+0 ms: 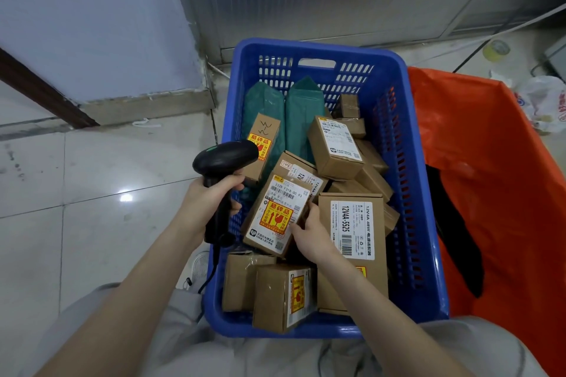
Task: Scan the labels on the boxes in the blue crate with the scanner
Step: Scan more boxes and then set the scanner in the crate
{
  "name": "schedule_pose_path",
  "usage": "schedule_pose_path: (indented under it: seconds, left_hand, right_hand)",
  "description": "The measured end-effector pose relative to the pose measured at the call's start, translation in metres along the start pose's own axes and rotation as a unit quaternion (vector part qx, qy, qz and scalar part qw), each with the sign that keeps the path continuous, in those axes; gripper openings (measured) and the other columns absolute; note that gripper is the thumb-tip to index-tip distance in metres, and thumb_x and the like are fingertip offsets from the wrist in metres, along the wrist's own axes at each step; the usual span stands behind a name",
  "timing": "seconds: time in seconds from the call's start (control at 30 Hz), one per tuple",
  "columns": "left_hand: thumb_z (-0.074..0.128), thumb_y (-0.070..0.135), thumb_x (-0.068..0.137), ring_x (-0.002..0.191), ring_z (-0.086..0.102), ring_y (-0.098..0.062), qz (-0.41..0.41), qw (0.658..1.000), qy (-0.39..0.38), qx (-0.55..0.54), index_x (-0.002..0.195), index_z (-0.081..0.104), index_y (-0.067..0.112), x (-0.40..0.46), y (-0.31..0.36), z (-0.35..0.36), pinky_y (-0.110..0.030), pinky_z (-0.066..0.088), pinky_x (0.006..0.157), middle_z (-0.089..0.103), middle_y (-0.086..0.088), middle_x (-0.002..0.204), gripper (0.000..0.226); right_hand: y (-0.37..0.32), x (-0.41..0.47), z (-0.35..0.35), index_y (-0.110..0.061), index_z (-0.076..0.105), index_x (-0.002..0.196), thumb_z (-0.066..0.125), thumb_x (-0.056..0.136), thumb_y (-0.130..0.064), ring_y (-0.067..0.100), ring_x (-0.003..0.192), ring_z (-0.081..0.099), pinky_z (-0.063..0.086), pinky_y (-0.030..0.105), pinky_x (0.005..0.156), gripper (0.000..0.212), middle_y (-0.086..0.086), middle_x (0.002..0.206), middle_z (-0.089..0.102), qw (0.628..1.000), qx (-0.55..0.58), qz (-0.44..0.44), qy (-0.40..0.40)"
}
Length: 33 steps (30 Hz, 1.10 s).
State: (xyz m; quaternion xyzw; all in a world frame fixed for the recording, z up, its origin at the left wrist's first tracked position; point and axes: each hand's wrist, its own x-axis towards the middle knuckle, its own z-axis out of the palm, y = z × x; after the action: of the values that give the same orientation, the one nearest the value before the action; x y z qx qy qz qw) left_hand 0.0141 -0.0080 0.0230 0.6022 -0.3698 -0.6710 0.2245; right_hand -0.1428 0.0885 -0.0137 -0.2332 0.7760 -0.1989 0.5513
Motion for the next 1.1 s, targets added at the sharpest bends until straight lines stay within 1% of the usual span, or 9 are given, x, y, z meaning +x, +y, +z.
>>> schedule_pose_path:
  seconds: [0.23,0.4,0.5,0.6,0.67,0.77,0.9,1.03,1.1]
  left_hand:
    - [0.064,0.022,0.085,0.061,0.058,-0.015,0.003,1.0,0.008,0.005,0.097,0.065,0.014,-0.005,0.001,0.002,-0.029,0.054,0.065,0.066,-0.003,0.083,0.014]
    - [0.065,0.02,0.085,0.053,0.059,-0.011,0.018,1.0,0.008,0.018,0.096,0.063,0.014,-0.013,0.005,0.004,-0.024,0.055,0.056,0.067,-0.003,0.078,0.013]
    - [0.064,0.019,0.086,0.048,0.059,-0.009,0.042,0.999,0.007,0.019,0.097,0.061,0.014,-0.021,0.011,0.008,-0.023,0.054,0.053,0.067,-0.004,0.078,0.012]
    - [0.065,0.015,0.085,0.053,0.064,-0.009,0.058,0.998,-0.005,0.035,0.095,0.058,0.019,-0.027,0.018,0.01,-0.025,0.056,0.059,0.067,-0.007,0.085,0.013]
    - [0.065,0.012,0.084,0.066,0.069,-0.013,0.057,0.997,-0.03,0.031,0.104,0.055,0.019,-0.03,0.021,0.012,-0.028,0.056,0.063,0.067,-0.008,0.093,0.024]
    - [0.064,0.013,0.085,0.077,0.072,-0.012,0.082,0.994,-0.068,0.035,0.112,0.055,0.019,-0.035,0.026,0.019,-0.023,0.056,0.063,0.068,-0.005,0.101,0.03]
    - [0.065,0.028,0.085,0.078,0.067,0.004,0.149,0.973,-0.092,0.151,0.098,0.061,0.031,-0.036,0.025,0.032,-0.014,0.051,0.069,0.069,0.008,0.093,0.014]
    - [0.068,0.035,0.081,0.083,0.068,-0.001,0.172,0.937,-0.129,0.274,0.11,0.063,0.02,-0.028,0.021,0.046,-0.024,0.055,0.079,0.07,0.006,0.099,0.033]
    - [0.067,0.037,0.081,0.083,0.067,-0.005,0.183,0.922,-0.13,0.314,0.113,0.055,0.022,-0.027,0.018,0.053,-0.024,0.055,0.072,0.066,0.008,0.097,0.038]
  right_hand:
    - [-0.003,-0.002,-0.007,-0.018,0.012,0.149,0.05,0.096,-0.013,0.026,0.127,0.052,0.045,0.036,0.097,0.066,0.007,0.141,0.052,1.0,0.006,-0.012,0.001]
    - [-0.014,-0.009,-0.02,-0.018,0.024,0.142,0.053,0.095,-0.013,0.025,0.122,0.056,0.051,0.04,0.094,0.056,0.004,0.138,0.054,0.999,0.019,-0.026,0.02]
    - [-0.021,-0.016,-0.03,-0.016,0.03,0.137,0.052,0.095,-0.012,0.022,0.119,0.059,0.053,0.029,0.082,0.048,0.005,0.135,0.057,0.998,0.042,-0.032,0.024]
    - [-0.027,-0.022,-0.043,-0.013,0.034,0.132,0.054,0.094,-0.011,0.009,0.094,0.063,0.046,0.014,0.061,0.043,0.001,0.119,0.063,0.996,0.075,-0.043,0.031]
    - [-0.028,-0.027,-0.052,-0.014,0.034,0.133,0.052,0.095,-0.013,-0.001,0.078,0.055,0.041,0.013,0.055,0.042,-0.003,0.106,0.059,0.994,0.089,-0.054,0.037]
    - [-0.026,-0.033,-0.064,-0.013,0.033,0.138,0.052,0.095,-0.015,0.005,0.086,0.054,0.044,0.019,0.068,0.047,-0.005,0.104,0.052,0.992,0.098,-0.064,0.053]
    - [-0.021,-0.038,-0.074,-0.017,0.035,0.14,0.054,0.093,-0.015,0.019,0.115,0.052,0.046,0.037,0.098,0.051,0.006,0.137,0.049,0.988,0.108,-0.069,0.087]
    - [-0.016,-0.038,-0.084,-0.019,0.032,0.144,0.059,0.089,-0.009,0.02,0.119,0.052,0.045,0.034,0.098,0.062,0.005,0.138,0.047,0.982,0.118,-0.101,0.104]
    - [-0.014,-0.038,-0.089,-0.02,0.026,0.147,0.067,0.084,-0.007,0.021,0.128,0.045,0.041,0.033,0.098,0.076,0.007,0.144,0.041,0.981,0.109,-0.134,0.093]
